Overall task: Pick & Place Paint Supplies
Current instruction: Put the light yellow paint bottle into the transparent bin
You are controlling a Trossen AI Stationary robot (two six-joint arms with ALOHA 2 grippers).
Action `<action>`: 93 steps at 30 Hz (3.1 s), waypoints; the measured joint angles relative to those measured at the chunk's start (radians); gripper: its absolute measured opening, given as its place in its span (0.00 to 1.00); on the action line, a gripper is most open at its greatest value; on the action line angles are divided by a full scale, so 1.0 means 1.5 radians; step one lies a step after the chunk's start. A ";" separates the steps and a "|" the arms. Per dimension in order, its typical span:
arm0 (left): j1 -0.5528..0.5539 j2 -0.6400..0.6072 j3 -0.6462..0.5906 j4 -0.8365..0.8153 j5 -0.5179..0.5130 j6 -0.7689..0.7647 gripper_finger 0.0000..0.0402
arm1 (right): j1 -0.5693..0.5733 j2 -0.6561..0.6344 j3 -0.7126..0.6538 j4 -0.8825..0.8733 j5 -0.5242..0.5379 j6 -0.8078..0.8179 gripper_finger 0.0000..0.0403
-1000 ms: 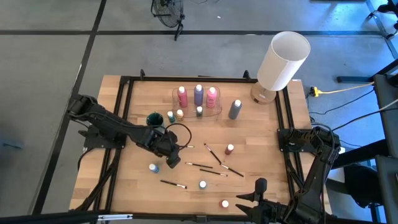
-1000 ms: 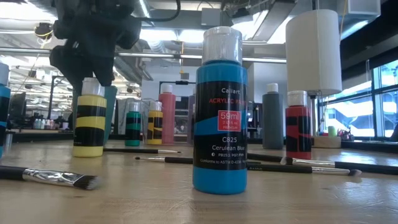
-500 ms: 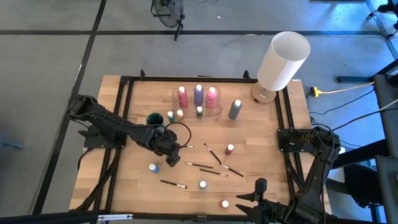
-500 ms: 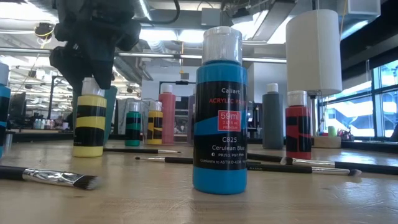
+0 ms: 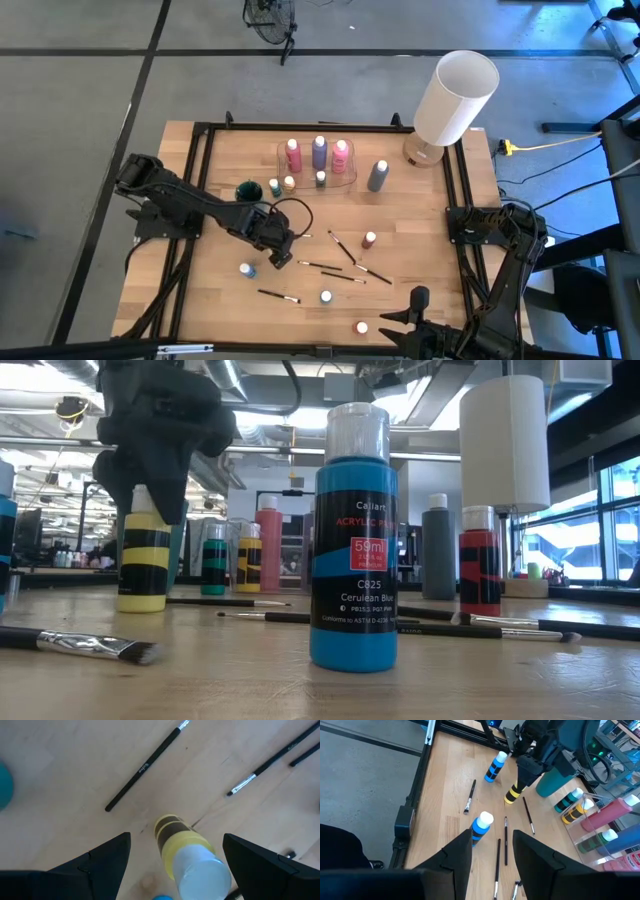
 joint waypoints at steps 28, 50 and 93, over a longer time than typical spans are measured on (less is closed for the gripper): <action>0.004 0.000 0.000 0.000 0.038 -0.002 0.56 | 0.000 0.000 0.000 0.000 0.000 0.000 0.36; 0.004 -0.001 0.004 -0.008 0.076 0.056 0.36 | 0.000 0.000 0.000 -0.002 0.000 0.000 0.36; 0.386 0.015 0.413 -0.336 -0.040 0.453 0.36 | -0.014 0.036 -0.001 0.020 -0.033 0.182 0.36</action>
